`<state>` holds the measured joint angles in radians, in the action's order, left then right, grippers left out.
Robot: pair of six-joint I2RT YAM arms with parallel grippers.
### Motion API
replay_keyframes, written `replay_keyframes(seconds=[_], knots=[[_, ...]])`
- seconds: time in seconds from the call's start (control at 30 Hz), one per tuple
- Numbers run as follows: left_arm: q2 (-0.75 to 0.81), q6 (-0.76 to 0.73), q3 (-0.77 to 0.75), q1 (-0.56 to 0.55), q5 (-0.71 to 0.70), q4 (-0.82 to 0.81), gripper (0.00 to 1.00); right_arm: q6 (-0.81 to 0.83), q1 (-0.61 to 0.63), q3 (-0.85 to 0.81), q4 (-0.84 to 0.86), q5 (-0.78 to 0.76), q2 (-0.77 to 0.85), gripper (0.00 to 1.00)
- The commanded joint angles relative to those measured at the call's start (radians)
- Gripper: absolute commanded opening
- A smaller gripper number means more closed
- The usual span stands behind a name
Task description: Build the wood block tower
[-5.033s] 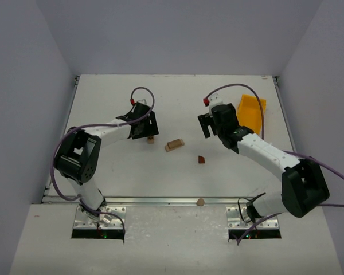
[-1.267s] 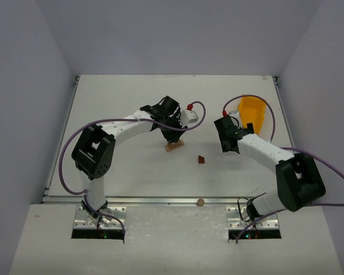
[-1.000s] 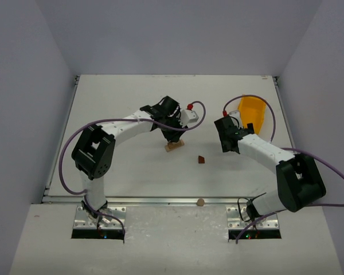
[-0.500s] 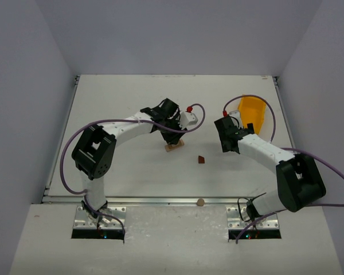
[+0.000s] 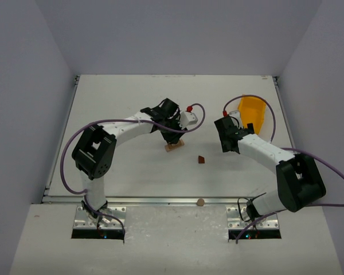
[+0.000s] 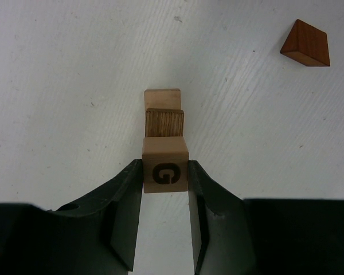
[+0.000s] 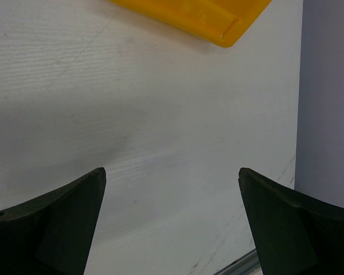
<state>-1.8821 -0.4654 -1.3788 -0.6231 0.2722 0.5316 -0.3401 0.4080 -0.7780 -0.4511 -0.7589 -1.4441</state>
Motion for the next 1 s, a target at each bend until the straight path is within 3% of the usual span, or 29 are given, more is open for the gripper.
replay_keyframes(seconds=[0.0, 0.97], knots=[[-0.011, 0.011, -0.012, -0.012, 0.007, -0.042, 0.0, -0.017, -0.001, 0.005, 0.009, -0.034, 0.024, 0.99], [-0.031, 0.004, 0.004, -0.014, 0.018, -0.045, 0.01, -0.014, -0.001, 0.002, 0.0, -0.04, 0.019, 0.99]])
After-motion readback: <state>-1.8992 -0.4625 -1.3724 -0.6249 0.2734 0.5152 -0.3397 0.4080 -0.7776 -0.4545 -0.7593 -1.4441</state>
